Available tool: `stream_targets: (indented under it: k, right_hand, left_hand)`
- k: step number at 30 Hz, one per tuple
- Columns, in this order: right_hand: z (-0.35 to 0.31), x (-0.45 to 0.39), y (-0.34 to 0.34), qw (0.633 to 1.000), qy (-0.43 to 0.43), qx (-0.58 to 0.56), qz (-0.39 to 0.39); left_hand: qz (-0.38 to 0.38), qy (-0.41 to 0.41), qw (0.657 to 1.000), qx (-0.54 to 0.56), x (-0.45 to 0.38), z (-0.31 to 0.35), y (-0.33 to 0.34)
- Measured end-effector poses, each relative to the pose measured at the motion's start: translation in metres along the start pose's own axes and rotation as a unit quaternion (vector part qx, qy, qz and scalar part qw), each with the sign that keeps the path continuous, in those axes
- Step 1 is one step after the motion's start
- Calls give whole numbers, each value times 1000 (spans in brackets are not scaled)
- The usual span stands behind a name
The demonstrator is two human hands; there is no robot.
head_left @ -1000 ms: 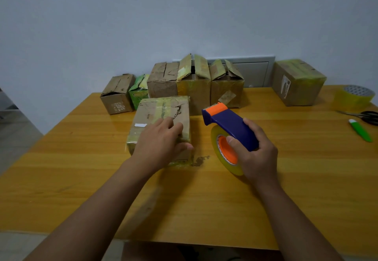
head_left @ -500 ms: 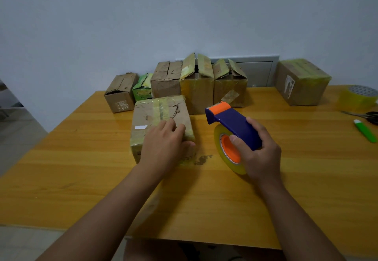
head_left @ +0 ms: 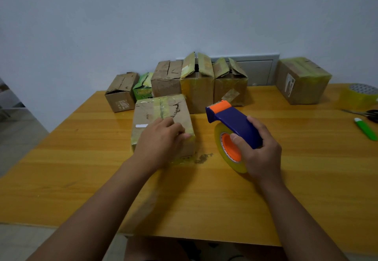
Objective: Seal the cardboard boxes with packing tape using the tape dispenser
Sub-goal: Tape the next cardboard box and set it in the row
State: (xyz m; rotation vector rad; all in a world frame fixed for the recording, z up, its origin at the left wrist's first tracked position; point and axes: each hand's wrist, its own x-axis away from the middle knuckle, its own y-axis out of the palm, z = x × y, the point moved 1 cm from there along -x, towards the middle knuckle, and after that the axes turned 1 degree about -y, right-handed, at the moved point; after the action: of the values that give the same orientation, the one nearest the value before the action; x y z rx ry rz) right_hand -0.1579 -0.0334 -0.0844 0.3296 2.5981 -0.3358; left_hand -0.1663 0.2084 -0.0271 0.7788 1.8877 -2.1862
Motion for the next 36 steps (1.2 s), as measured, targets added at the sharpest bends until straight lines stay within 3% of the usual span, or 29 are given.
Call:
stream_targets:
  k: [9, 15, 20, 24, 31, 36]
  right_hand:
    - [1, -1, 1, 1000, 3, 2, 1]
    - [0, 0, 1, 1000, 9, 4, 4]
    - [0, 0, -1, 1000, 7, 8, 5]
    - [0, 0, 1, 1000, 9, 4, 4]
    - [1, 0, 0, 1000, 8, 8, 6]
    - [0, -1, 0, 1000, 8, 7, 5]
  left_hand:
    - [-7, 52, 998, -39, 2, -3, 2]
    - [15, -44, 998, -44, 4, 15, 6]
    - [-56, -15, 998, -23, 7, -7, -5]
    - [-59, -37, 997, -20, 16, -34, -11]
    - [-26, 5, 998, -57, 23, -36, 3]
    - [0, -15, 997, -69, 25, -23, 4]
